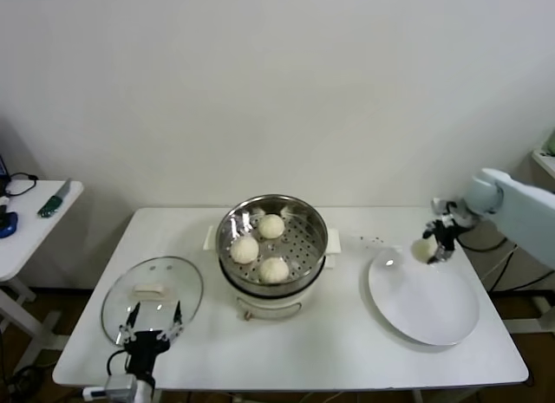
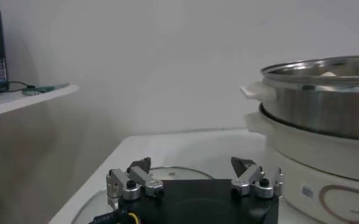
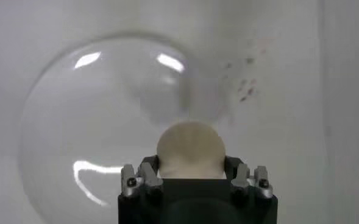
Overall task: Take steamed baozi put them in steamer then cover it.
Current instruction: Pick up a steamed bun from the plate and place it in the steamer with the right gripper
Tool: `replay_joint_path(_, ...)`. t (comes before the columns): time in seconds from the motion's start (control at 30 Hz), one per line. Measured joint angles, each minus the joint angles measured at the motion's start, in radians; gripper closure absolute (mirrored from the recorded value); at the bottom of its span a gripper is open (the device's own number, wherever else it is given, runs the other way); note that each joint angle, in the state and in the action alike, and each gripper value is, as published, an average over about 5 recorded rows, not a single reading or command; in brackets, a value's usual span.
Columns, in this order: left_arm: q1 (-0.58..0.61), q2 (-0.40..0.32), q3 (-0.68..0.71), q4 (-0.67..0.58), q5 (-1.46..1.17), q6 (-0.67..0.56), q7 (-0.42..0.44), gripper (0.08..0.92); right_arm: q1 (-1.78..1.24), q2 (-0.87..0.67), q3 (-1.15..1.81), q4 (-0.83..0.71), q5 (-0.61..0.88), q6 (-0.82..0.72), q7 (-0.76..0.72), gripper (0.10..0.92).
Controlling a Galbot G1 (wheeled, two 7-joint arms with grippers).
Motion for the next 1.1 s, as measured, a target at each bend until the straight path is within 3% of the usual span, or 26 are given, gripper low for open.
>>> replay_joint_path(0.6,0.009,0.019,0.08,-0.028,-0.005,0.009,-0.002,0.177,0.416,0.316,-0.401,0.143,0.615,-0.172,0.147,0.338)
replay_joint_path(1.1,0.0,0.054,0.088,-0.027,-0.026,0.011,0.003,0.177,0.43,0.529,-0.55,0.18,0.813,-0.245,0.256,0.338)
